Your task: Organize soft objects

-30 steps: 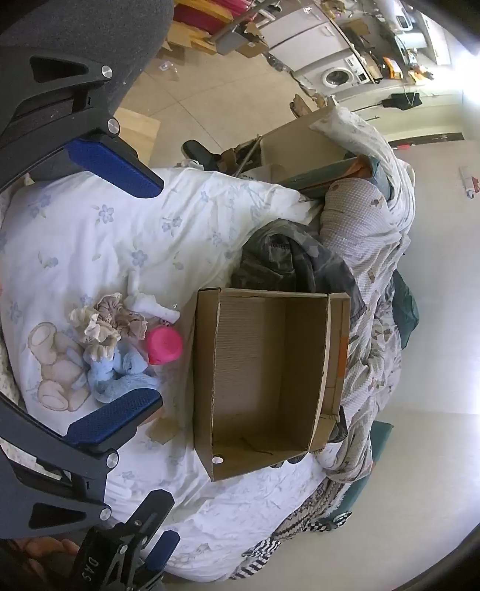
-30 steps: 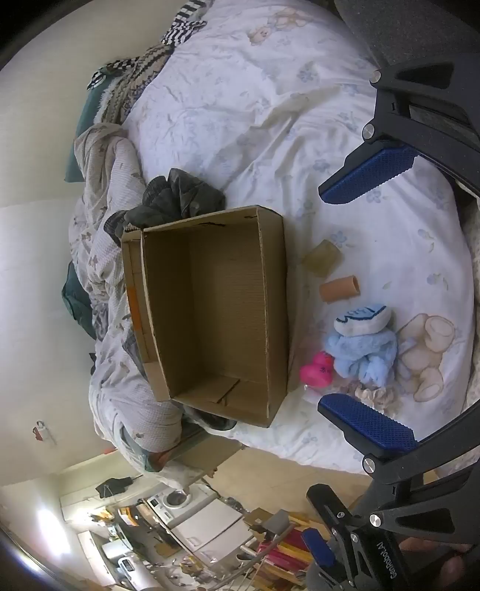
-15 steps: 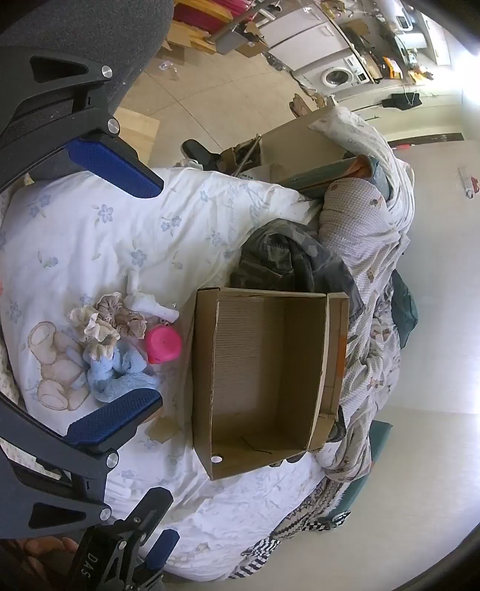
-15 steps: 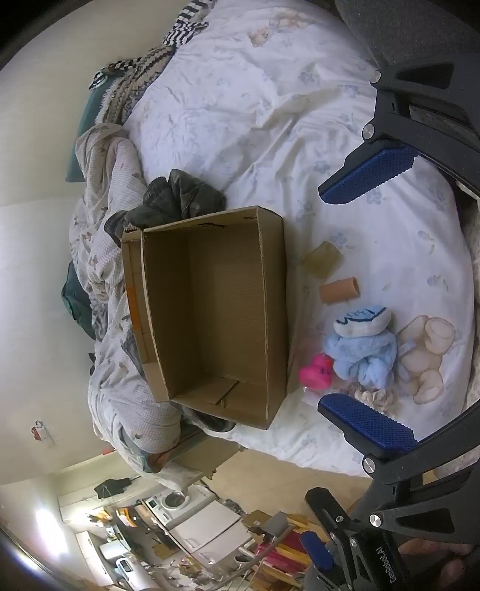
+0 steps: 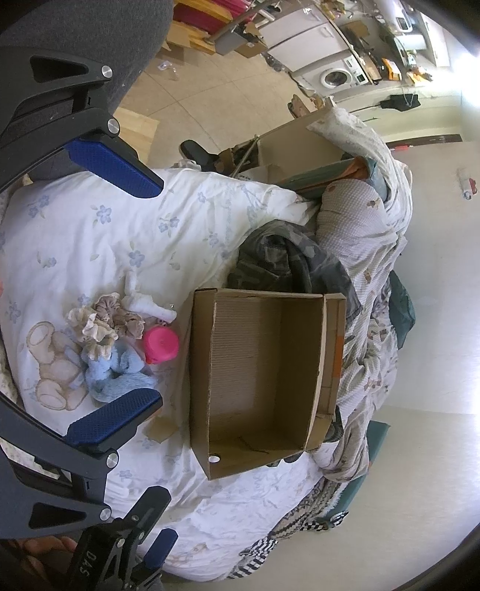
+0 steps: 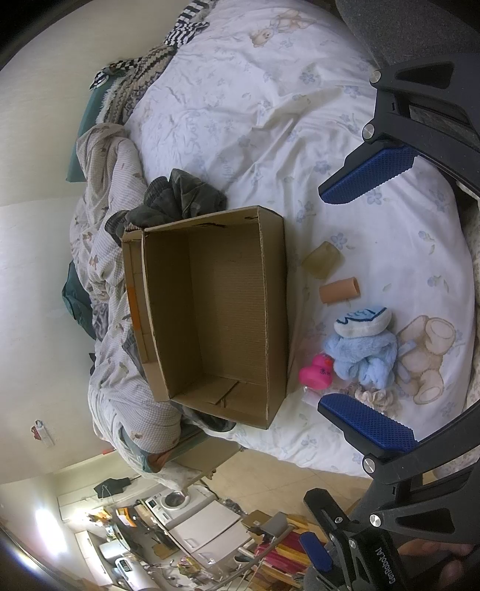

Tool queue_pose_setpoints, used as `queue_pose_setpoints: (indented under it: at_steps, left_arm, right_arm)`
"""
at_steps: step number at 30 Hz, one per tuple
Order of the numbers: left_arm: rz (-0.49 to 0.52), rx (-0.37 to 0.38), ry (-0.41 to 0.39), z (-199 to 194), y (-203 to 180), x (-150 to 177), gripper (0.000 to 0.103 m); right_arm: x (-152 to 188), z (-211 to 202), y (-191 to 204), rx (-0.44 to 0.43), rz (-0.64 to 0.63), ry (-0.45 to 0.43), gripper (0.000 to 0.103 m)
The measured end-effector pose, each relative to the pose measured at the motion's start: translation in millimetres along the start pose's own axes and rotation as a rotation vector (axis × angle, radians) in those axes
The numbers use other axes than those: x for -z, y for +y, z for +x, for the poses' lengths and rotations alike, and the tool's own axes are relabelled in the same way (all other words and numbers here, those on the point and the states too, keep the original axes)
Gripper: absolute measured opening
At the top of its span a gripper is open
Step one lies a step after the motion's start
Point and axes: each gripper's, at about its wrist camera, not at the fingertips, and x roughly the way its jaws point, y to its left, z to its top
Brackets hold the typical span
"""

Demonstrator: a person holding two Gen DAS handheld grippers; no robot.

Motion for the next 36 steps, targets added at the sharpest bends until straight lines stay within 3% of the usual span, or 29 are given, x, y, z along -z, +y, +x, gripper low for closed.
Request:
queue_pose_setpoints:
  at_steps: [36]
  left_arm:
    - [-0.002,0.002,0.008,-1.4,3.2,0.6,0.103]
  right_arm:
    - [0.1,0.1,1.3,0.003,-0.004,-0.002,0.103]
